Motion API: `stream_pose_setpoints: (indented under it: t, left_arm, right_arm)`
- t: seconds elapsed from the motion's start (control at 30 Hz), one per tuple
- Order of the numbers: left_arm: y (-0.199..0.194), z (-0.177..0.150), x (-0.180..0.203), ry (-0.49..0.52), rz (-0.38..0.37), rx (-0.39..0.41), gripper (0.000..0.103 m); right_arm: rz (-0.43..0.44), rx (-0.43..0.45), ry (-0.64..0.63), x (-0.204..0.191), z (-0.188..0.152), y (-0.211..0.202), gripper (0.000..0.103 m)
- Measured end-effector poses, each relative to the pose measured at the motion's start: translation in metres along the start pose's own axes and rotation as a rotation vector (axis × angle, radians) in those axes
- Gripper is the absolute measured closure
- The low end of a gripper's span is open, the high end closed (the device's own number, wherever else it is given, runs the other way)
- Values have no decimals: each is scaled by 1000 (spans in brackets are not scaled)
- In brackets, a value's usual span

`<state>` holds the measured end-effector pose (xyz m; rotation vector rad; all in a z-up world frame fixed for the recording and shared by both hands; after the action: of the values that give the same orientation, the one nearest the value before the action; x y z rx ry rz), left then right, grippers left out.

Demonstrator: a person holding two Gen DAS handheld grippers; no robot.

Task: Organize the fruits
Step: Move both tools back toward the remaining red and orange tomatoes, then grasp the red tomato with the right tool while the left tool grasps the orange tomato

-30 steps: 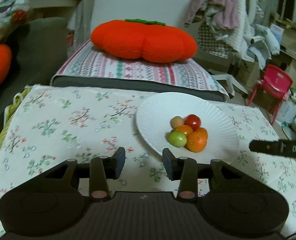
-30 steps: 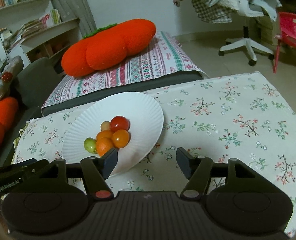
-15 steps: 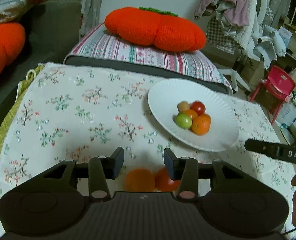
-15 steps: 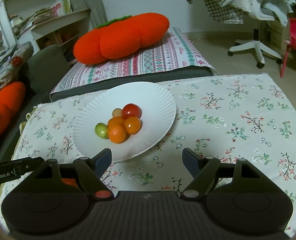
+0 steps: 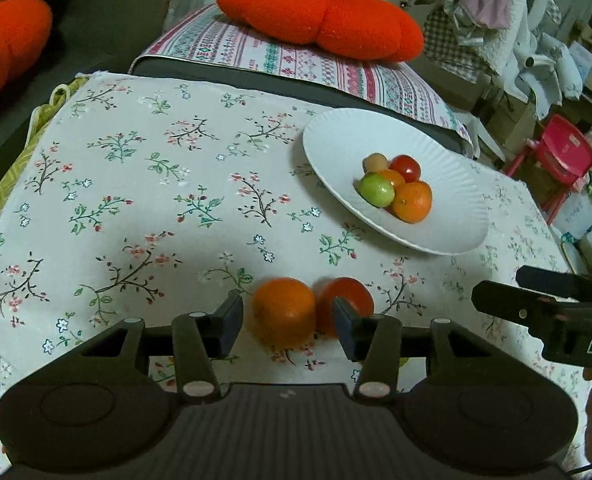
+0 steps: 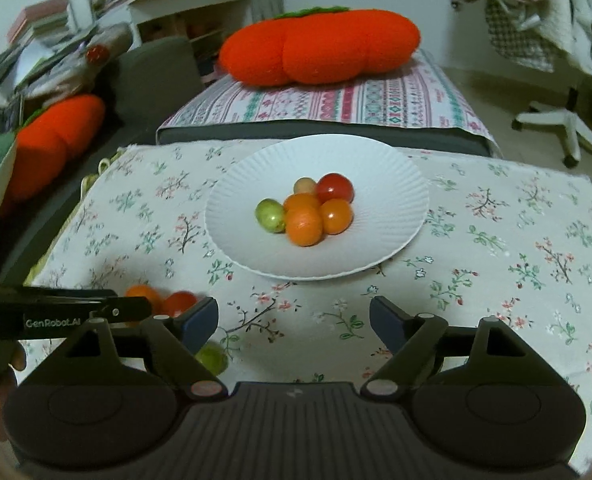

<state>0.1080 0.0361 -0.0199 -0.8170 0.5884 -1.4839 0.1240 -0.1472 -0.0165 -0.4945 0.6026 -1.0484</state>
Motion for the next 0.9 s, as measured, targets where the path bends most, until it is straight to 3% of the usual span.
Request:
stream_pose_setpoints:
  t: [0.07, 0.2, 0.4, 0.47, 0.5, 0.7, 0.9]
  left_arm:
    - [5, -2, -1, -9, 11, -9, 68]
    - [9, -3, -7, -71, -38, -34, 68]
    - [12, -3, -8, -93, -36, -8, 68]
    - [15, -4, -7, -92, -24, -5, 73]
    - [17, -4, -7, -87, -20, -6, 83]
    - [17, -4, -5, -79, -11, -10, 84]
    - [-1, 9, -23, -157, -19, 26, 84]
  right_arm:
    - [-9, -5, -9, -1, 0, 2, 22]
    - [-13, -12, -16, -2, -1, 4, 22]
    - [-20, -11, -24, -4, -2, 5, 22]
    - [-23, -12, -28, -5, -2, 5, 22]
    - [-23, -12, -30, -5, -2, 6, 22]
    - [-21, -10, -37, -7, -3, 6, 22]
    - [-10, -19, -49, -10, -5, 10, 24]
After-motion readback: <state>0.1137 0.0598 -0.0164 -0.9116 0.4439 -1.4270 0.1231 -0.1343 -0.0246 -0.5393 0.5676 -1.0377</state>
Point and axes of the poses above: each gripper's, at about its wrist camera, not at the fingertips, and y roughly the way its jaws point, x to its right, z to its top, the point moved 1 cm from there along y, roughly the way its jaws point, and after that the axes turned 5 degrees about z, right-handed, at the moved point
